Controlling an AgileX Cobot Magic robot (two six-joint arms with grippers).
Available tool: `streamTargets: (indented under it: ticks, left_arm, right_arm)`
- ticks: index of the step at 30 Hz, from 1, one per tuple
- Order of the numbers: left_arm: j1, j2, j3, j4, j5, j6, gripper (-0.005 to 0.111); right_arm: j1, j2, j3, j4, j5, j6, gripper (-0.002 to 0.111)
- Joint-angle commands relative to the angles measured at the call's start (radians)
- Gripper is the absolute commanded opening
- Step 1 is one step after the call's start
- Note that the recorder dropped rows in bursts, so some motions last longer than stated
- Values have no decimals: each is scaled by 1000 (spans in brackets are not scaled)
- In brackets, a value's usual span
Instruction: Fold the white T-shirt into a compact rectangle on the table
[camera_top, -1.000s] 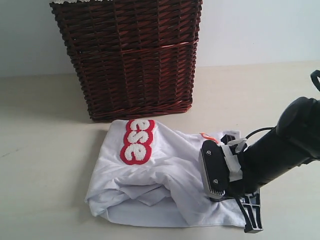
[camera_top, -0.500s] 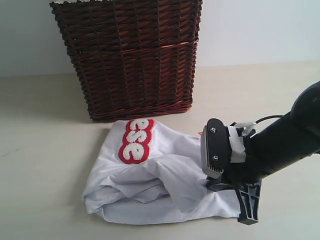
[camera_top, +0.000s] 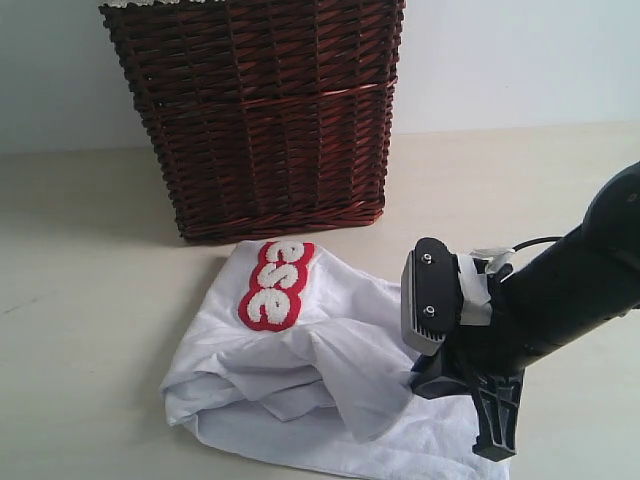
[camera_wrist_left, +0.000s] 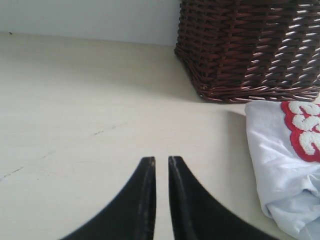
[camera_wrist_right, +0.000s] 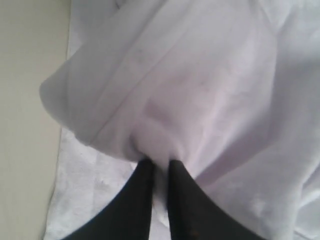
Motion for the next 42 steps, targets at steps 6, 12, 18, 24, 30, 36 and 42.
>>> streamTargets:
  ticks: [6, 12, 18, 24, 30, 36, 42]
  left_arm:
    - [-4, 2, -1, -7, -11, 4, 12]
    - [-4, 2, -1, -7, -11, 4, 12]
    - [-4, 2, -1, -7, -11, 4, 12]
    - [-4, 2, -1, -7, -11, 4, 12]
    - [-4, 2, -1, -7, -11, 4, 12]
    - [-4, 2, -1, -7, -11, 4, 12]
    - [-4, 2, -1, -7, -11, 4, 12]
  right_arm:
    - [1, 1, 2, -2, -27, 3, 10]
    - [1, -62, 2, -193, -58, 12, 0]
    - [-1, -174, 0, -463, -19, 145, 0]
    - [-47, -200, 0, -638, 120, 161, 0]
    - [-105, -246, 0, -715, 118, 367, 0]
    - [-145, -305, -21, -648, 88, 367, 0]
    - [-145, -257, -16, -551, 111, 356, 0]
